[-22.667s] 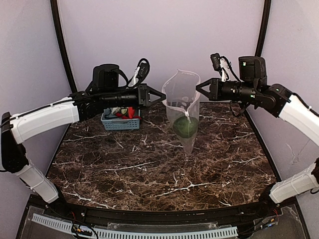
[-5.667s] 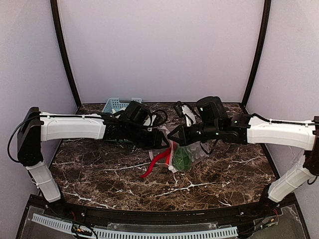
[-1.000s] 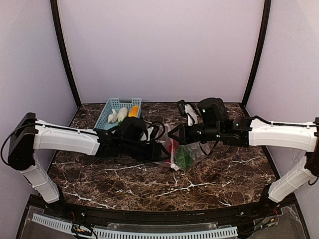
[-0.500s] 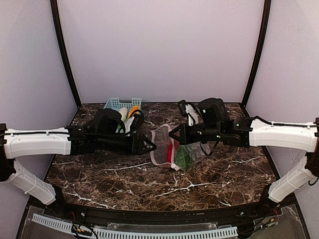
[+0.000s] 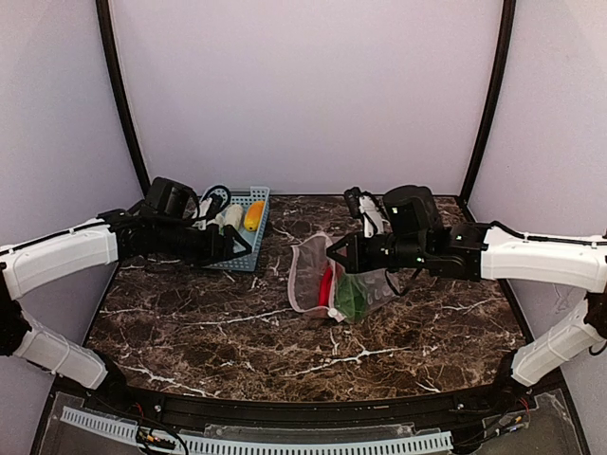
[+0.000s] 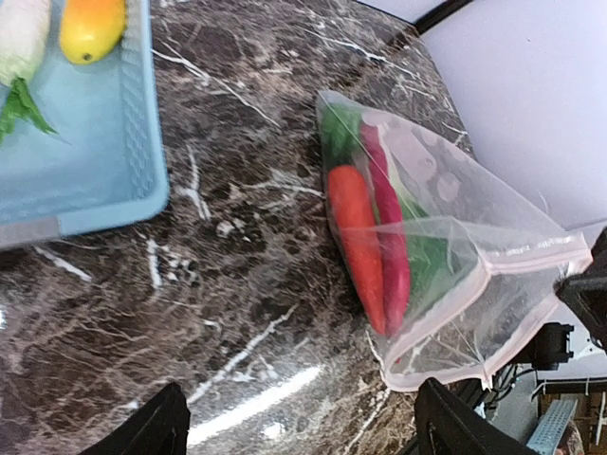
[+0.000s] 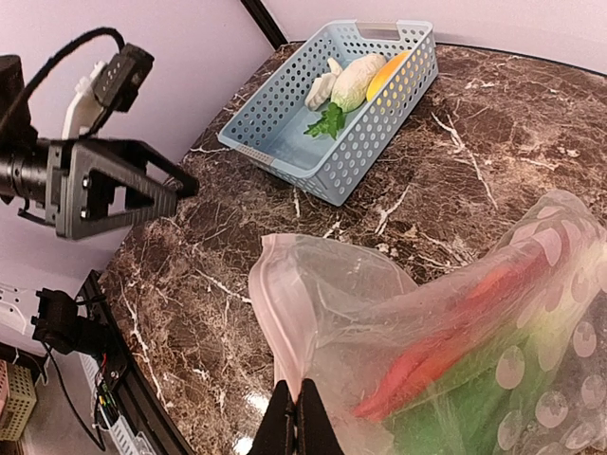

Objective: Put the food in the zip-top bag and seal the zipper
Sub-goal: Pick up the fake vegetable from the bin.

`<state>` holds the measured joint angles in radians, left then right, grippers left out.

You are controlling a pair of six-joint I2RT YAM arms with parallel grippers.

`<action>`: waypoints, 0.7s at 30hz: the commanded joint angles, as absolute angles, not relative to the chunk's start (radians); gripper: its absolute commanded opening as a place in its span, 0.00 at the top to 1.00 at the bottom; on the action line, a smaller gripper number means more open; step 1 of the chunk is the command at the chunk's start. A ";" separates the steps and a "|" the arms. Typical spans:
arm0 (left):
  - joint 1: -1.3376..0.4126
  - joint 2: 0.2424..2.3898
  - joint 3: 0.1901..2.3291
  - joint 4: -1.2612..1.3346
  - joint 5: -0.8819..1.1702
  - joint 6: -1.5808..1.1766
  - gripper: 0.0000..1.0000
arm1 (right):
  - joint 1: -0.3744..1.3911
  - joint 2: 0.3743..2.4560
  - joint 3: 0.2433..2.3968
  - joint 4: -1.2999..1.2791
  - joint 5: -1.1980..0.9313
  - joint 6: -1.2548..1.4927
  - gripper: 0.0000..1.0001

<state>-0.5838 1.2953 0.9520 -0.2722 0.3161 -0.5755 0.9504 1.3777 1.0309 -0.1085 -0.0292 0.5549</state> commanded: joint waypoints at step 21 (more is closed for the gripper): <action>-0.279 1.948 1.585 -0.428 -0.092 -0.188 0.42 | 0.960 1.333 1.028 -0.121 0.024 0.556 1.00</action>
<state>-0.2909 1.8870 1.5166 -0.4362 0.0479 -0.2321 0.9504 1.3479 1.0271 -0.1280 0.0010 0.5552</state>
